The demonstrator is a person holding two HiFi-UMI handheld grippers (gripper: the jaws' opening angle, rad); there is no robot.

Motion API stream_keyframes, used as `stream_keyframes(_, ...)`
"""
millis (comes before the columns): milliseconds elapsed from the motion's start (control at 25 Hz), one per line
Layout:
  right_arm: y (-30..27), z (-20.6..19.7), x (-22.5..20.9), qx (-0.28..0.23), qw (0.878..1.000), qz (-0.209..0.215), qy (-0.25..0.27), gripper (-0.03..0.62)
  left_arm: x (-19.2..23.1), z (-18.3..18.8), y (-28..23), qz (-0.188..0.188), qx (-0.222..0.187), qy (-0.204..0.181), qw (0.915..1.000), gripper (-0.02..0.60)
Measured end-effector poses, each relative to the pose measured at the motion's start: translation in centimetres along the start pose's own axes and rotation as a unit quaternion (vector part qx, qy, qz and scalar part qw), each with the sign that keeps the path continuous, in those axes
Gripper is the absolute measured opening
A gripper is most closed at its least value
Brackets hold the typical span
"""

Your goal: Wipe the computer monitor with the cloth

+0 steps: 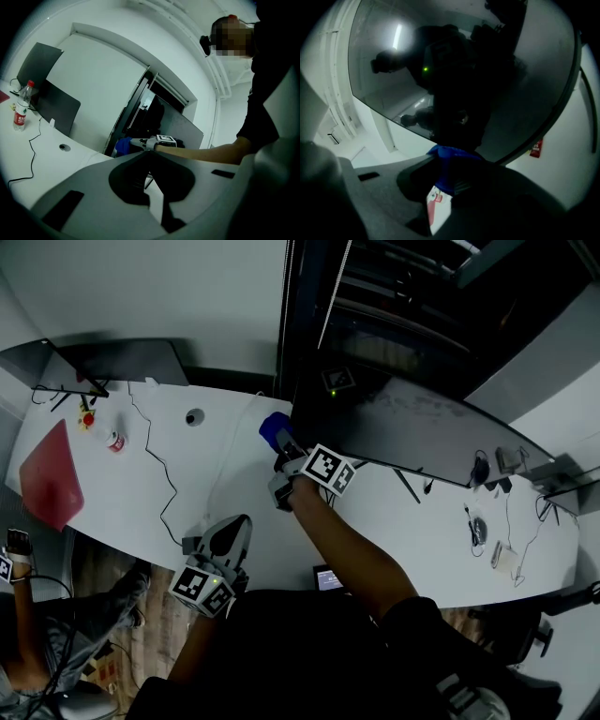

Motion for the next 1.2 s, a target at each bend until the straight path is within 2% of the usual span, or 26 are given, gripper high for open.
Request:
stream_keyframes(560,0.8,0.8,5.6,-0.021,0.998,0.063,-0.014,0.061,-0.3,1.6,0.6,0.007,-0.023,-0.015,0.9996,-0.006)
stream_keyframes(1200,1.8,1.5,10.8,-0.041,0.99,0.132,-0.035,0.061,-1.4,1.9,2.2,0.006,-0.031,-0.027,0.9991,-0.006)
Point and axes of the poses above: the fingertips, and each gripper's own axes: y backward along the fingers, x to its left, z out of its top, the point moved 8 cm from there along y, backward along the fingers, and after that the axes turned 13 degrees about -y, right-handed, at the moved point
